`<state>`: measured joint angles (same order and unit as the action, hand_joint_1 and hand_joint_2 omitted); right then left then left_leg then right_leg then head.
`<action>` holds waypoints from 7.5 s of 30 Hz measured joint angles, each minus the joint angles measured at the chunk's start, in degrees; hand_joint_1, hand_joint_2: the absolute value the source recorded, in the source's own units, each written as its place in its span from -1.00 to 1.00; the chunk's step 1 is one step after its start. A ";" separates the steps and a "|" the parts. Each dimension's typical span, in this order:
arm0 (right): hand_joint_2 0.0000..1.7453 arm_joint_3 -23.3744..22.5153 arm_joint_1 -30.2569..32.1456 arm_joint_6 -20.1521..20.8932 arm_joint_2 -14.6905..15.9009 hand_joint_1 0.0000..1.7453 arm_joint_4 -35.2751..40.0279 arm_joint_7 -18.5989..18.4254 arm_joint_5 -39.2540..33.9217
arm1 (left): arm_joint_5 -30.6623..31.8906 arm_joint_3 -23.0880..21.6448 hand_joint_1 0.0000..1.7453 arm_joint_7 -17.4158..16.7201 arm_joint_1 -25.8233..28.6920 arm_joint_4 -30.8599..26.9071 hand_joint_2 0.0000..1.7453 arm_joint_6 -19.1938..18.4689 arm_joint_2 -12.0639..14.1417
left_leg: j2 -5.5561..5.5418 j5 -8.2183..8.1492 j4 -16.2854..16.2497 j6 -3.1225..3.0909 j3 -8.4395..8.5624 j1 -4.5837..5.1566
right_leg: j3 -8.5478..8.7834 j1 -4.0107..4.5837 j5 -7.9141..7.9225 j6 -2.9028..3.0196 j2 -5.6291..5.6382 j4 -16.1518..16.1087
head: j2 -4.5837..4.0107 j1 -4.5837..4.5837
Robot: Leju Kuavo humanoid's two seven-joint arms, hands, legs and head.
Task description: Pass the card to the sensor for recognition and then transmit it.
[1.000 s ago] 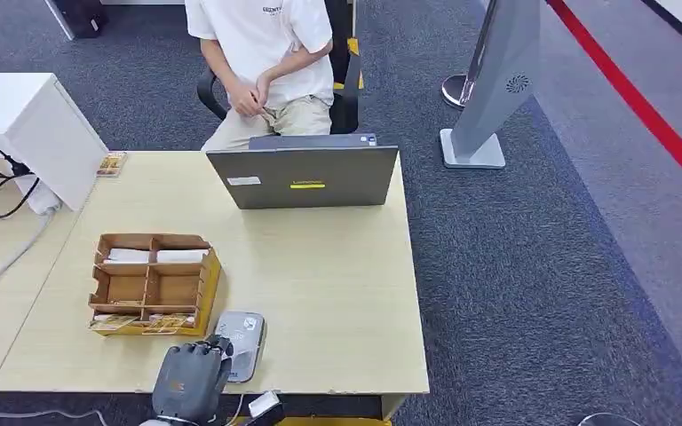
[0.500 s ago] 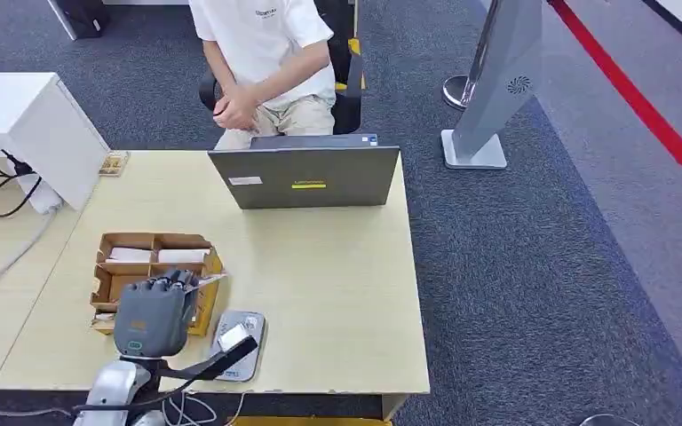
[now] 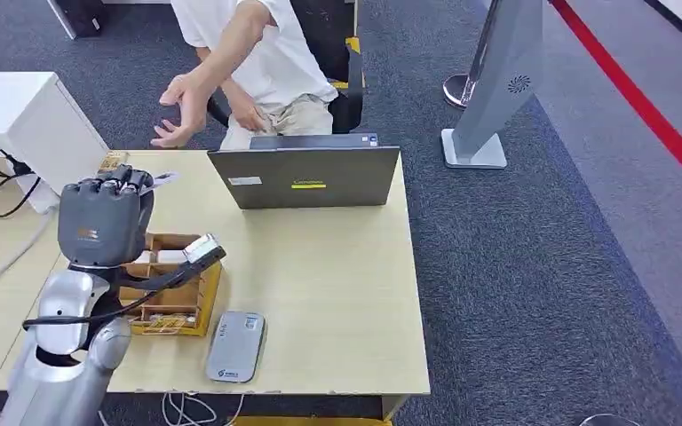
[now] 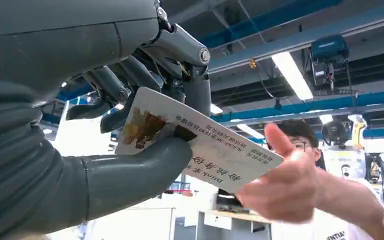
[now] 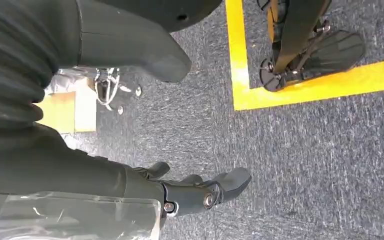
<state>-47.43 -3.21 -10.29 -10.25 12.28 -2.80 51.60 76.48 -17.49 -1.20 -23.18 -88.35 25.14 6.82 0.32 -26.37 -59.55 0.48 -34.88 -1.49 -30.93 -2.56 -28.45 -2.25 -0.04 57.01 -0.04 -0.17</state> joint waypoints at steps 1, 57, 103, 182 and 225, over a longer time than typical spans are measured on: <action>1.00 0.00 -0.03 0.00 0.00 -1.00 0.00 0.00 0.02 | 0.26 0.00 1.00 0.00 -0.13 0.18 1.00 0.09 0.11 | 0.00 0.00 0.00 0.00 -0.01 0.00 | -0.02 0.00 0.00 0.00 0.00 0.00 | 0.00 0.00; 1.00 -0.22 -0.05 1.73 0.09 -1.00 -0.48 1.42 0.22 | -9.44 -0.32 -1.00 0.04 4.55 -8.16 1.00 -10.21 1.70 | 0.13 0.05 0.03 0.08 -0.20 -0.02 | -0.31 0.02 0.04 0.10 0.12 0.00 | 0.00 0.02; 1.00 -6.01 0.40 1.18 0.13 -1.00 0.72 1.18 0.18 | -10.86 -7.78 -1.00 -2.51 34.42 -15.50 1.00 -10.75 3.21 | 0.03 -0.05 0.04 0.06 -0.20 -0.02 | -0.28 0.02 -0.04 0.01 0.02 -0.03 | 0.00 0.02; 1.00 -7.80 0.63 1.36 0.11 -1.00 1.44 0.00 7.83 | 1.22 11.32 -1.00 -4.02 34.53 -9.59 1.00 -0.57 -2.05 | 0.01 -0.06 0.06 0.05 -0.20 -0.02 | -0.29 0.02 -0.06 0.03 -0.01 -0.03 | 0.00 0.02; 1.00 -7.80 0.36 1.90 0.04 -1.00 1.40 0.07 10.38 | 2.75 9.88 -1.00 -4.17 29.00 0.57 1.00 -1.11 -5.18 | 0.01 -0.06 0.04 0.05 -0.20 -0.02 | -0.27 0.02 -0.05 0.03 0.00 -0.03 | 0.00 0.00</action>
<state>-55.23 -2.85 -8.39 -10.21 13.68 -2.73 61.99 79.23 -7.60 -5.38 5.82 -87.78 24.02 1.64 0.34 -26.43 -59.51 0.53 -35.08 -1.50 -31.20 -2.54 -28.50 -2.21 -0.04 56.98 -0.04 -0.17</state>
